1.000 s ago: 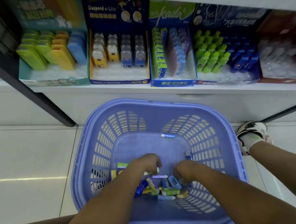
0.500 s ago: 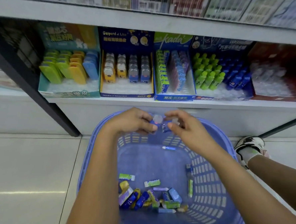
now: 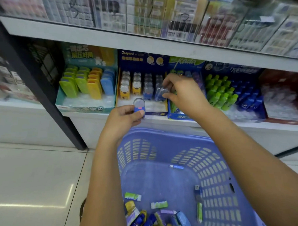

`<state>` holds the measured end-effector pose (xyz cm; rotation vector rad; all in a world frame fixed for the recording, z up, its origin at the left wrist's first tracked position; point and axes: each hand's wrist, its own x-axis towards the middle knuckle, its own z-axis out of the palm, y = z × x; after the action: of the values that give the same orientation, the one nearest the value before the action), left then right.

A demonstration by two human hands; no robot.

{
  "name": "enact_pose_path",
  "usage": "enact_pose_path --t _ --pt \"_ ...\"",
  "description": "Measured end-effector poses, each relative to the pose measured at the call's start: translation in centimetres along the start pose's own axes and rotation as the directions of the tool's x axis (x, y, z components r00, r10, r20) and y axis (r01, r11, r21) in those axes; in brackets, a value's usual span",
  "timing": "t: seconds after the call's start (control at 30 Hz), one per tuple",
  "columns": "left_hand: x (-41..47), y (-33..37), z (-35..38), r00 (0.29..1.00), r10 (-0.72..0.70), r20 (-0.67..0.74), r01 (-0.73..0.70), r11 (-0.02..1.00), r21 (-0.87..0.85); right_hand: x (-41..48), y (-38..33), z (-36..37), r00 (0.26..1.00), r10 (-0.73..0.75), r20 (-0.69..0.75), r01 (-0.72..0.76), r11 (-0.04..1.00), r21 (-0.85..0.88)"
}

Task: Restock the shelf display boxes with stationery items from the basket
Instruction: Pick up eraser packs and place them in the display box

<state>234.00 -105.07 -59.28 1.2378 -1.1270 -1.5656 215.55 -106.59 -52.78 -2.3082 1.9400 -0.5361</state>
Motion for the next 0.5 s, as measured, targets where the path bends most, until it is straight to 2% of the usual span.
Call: enact_pose_path --t 0.27,0.43,0.5 --pt "0.2 0.1 0.2 0.993 0.102 -0.052 -0.102 0.995 0.009 1.4 0.8 1.9 0.995 0.042 0.088 -0.039 0.998 -0.043" --pt "0.3 0.3 0.4 0.961 0.230 -0.156 -0.208 0.967 0.150 2.3 0.2 1.0 0.992 -0.009 0.125 0.032 0.983 -0.180" --pt "0.2 0.3 0.7 0.951 0.271 -0.148 -0.238 0.949 0.208 2.2 -0.1 0.7 0.993 -0.004 0.121 0.022 0.988 -0.150"
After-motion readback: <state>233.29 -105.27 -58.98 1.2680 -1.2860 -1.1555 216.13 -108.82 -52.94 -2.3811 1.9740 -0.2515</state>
